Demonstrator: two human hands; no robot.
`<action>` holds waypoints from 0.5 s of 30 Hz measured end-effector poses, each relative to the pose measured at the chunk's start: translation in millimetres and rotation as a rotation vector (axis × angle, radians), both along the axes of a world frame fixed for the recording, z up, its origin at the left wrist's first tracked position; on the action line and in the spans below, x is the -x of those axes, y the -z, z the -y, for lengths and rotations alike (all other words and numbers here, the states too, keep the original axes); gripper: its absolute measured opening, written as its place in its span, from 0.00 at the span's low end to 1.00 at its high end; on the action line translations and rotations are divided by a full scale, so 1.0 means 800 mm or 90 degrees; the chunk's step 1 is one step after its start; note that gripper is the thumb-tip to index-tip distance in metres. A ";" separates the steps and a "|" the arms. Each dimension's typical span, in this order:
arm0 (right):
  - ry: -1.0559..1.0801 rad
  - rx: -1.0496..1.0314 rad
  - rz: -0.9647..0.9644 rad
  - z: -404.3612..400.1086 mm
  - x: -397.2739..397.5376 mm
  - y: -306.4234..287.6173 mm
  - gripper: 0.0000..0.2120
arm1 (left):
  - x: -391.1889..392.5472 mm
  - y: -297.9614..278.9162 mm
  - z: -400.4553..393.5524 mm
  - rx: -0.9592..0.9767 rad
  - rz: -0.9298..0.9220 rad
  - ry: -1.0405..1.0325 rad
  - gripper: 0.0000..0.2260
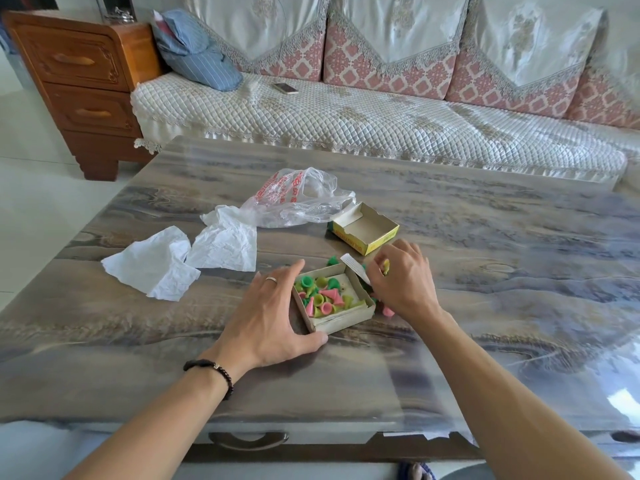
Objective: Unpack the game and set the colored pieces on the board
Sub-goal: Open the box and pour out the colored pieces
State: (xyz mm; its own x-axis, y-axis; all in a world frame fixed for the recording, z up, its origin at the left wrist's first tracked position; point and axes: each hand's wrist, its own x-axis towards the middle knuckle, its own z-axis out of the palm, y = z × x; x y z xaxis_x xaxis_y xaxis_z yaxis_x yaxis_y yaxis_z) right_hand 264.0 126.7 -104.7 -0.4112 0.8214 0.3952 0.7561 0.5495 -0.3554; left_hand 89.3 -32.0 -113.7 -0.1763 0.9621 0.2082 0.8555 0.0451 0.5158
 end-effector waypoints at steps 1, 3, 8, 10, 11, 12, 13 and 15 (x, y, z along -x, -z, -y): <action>-0.019 -0.036 -0.019 0.006 0.004 -0.004 0.08 | 0.000 0.000 0.000 0.002 0.000 0.000 0.51; -0.117 -0.090 -0.054 0.026 0.018 -0.013 0.06 | 0.000 -0.002 0.001 0.009 0.008 -0.001 0.51; -0.312 -0.064 0.131 0.065 0.061 -0.010 0.12 | 0.000 -0.005 0.003 0.007 0.034 0.000 0.51; -0.290 -0.058 0.136 0.066 0.067 -0.003 0.12 | 0.000 -0.005 0.002 -0.003 0.047 -0.004 0.51; -0.276 -0.045 0.125 0.065 0.067 -0.002 0.12 | 0.001 -0.004 0.002 -0.006 0.048 -0.005 0.50; -0.265 -0.023 0.113 0.065 0.066 -0.002 0.12 | 0.001 -0.004 0.002 -0.006 0.047 -0.006 0.50; -0.258 0.002 0.104 0.064 0.064 -0.002 0.12 | 0.001 -0.003 0.002 -0.006 0.045 -0.006 0.50; -0.253 0.045 0.104 0.064 0.063 -0.005 0.11 | 0.001 -0.003 0.002 -0.007 0.042 -0.004 0.50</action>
State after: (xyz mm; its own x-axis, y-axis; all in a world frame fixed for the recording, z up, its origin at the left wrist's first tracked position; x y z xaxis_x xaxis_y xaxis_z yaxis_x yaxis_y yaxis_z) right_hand 213.5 75.4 -100.5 -0.7530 0.6098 0.2472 0.5403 0.7874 -0.2966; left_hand 88.2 -33.6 -111.3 -0.1965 0.9586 0.2062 0.8191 0.0449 0.5720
